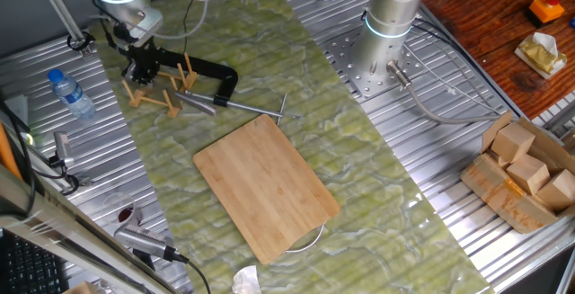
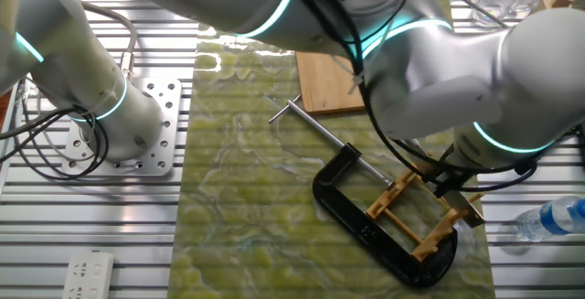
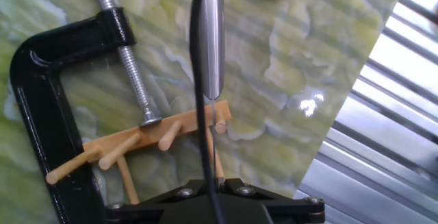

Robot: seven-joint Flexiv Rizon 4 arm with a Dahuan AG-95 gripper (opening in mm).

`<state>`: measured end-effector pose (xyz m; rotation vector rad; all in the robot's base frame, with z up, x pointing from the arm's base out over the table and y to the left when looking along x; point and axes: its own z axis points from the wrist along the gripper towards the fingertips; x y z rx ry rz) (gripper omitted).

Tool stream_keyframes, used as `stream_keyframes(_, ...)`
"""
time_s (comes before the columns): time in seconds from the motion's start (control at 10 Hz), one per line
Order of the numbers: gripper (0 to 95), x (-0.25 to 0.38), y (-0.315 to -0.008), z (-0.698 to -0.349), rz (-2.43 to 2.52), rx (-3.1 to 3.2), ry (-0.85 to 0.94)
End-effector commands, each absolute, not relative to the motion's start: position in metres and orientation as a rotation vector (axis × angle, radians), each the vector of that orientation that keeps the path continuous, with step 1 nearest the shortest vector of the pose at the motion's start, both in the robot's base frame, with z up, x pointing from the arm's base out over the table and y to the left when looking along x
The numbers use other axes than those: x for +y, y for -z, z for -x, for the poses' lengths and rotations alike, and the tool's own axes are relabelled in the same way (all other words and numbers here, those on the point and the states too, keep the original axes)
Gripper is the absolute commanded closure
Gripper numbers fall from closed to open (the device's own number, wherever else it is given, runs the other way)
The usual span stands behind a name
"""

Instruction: Put the knife on the cutting board

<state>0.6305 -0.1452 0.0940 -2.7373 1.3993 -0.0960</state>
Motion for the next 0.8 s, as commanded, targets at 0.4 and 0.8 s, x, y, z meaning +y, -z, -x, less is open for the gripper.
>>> stream_keyframes(0.4, 95.0, -0.136, -0.126, -0.627, 2.754, 1.421, 0.051)
stream_keyframes(0.8, 95.0, -0.127, -0.150, -0.619, 2.756, 1.468, -0.008)
